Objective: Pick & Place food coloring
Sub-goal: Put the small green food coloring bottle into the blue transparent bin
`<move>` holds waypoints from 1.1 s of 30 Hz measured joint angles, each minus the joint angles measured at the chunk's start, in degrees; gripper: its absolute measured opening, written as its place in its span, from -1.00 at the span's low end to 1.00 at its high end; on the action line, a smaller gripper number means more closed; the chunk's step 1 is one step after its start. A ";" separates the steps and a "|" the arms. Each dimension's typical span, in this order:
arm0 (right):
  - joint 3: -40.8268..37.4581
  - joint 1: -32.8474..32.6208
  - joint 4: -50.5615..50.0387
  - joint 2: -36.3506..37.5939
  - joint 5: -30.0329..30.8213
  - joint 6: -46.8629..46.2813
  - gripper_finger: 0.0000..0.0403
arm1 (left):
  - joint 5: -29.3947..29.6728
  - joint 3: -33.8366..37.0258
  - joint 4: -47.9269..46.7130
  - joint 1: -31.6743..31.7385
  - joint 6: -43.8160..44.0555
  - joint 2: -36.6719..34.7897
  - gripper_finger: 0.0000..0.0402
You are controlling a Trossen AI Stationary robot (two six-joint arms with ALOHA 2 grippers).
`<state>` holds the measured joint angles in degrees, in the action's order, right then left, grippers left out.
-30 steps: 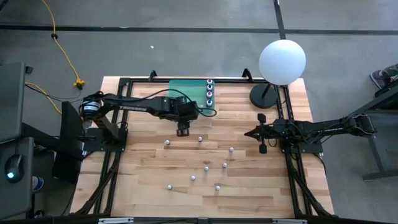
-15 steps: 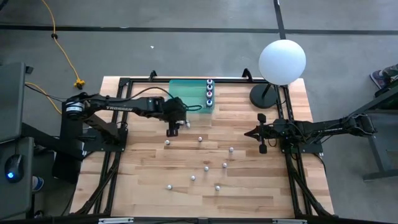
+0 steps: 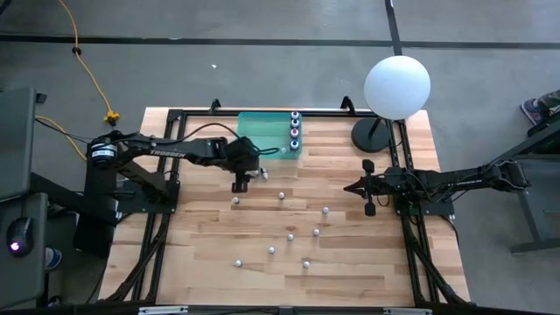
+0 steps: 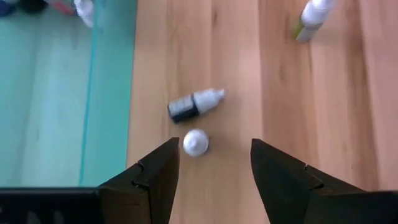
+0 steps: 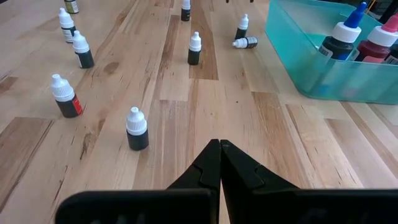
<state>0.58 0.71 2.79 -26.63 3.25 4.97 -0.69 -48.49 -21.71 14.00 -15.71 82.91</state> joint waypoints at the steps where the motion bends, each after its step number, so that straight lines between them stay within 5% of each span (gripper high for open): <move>1: 0.01 0.01 -0.01 0.00 0.00 0.00 -1.00 | 0.02 0.51 0.17 0.32 -0.43 0.00 -0.06; 33: 0.00 0.00 -0.02 0.00 -0.02 0.00 -1.00 | -3.48 9.74 16.11 3.65 -0.56 0.63 -0.06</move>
<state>0.58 0.71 2.77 -26.63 3.23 4.97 -4.17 -38.74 -5.61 17.65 -16.27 83.55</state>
